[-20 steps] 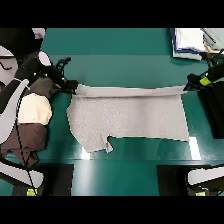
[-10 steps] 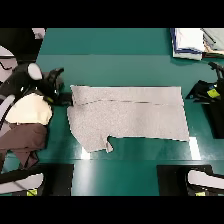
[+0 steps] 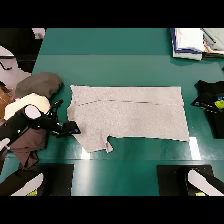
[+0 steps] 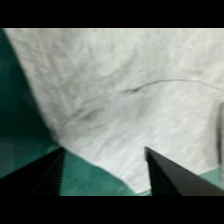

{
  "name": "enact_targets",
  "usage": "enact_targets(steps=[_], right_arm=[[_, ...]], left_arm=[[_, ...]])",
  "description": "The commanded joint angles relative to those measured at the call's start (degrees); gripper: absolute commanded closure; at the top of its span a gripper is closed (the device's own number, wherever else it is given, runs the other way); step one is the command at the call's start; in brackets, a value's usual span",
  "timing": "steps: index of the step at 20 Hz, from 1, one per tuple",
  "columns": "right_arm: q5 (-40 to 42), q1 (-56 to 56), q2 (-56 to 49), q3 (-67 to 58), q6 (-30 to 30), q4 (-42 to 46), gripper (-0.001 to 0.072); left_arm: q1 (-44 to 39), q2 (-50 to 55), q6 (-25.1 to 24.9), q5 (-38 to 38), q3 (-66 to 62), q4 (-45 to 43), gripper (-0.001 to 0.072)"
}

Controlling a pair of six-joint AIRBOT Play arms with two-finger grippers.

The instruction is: Fold the shirts.

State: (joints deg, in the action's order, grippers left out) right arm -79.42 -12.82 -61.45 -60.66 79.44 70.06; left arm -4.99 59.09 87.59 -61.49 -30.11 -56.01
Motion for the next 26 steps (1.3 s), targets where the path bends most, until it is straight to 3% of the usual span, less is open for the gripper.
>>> enact_targets(steps=[1,3,4,7,13,17,20,25,26], right_arm=[[0.6,-0.1,2.3,0.8,0.0,0.0,0.0201],[-0.2,-0.1,2.9,0.8,0.0,0.3,0.0201],[-1.4,-0.1,2.7,0.8,0.0,1.1,0.0200],[-6.7,-1.0,0.9,2.8,0.0,7.1,0.0200],[-5.0,-15.9,0.1,19.0,0.1,5.9,0.0199],[-0.1,-20.7,-4.9,26.4,-0.1,-1.2,0.0201],[5.3,-17.5,-8.1,27.2,-1.1,-7.2,0.0264],[5.5,-9.4,-7.0,23.6,-1.1,-4.7,0.0698],[4.3,-8.3,-5.2,23.0,-1.0,-2.1,0.0699]], left_arm=[[0.0,-0.8,-3.5,5.6,3.9,6.8,0.0261],[0.0,-0.8,-5.7,5.2,3.8,8.9,0.0500],[0.0,-0.8,-5.8,4.5,3.5,8.8,0.0689],[0.0,-2.0,-6.6,-0.1,0.4,5.6,0.0690],[0.0,-7.6,-5.1,-2.6,-2.1,-0.2,0.0689],[0.0,-7.6,-5.1,-2.2,-2.1,-0.2,0.0689],[0.0,-7.6,-5.1,-2.2,-2.1,-0.2,0.0689],[0.0,-8.3,-5.1,-7.8,-4.3,-2.3,0.0691],[0.0,-9.9,-4.9,-9.8,-5.0,-3.7,0.0691]])
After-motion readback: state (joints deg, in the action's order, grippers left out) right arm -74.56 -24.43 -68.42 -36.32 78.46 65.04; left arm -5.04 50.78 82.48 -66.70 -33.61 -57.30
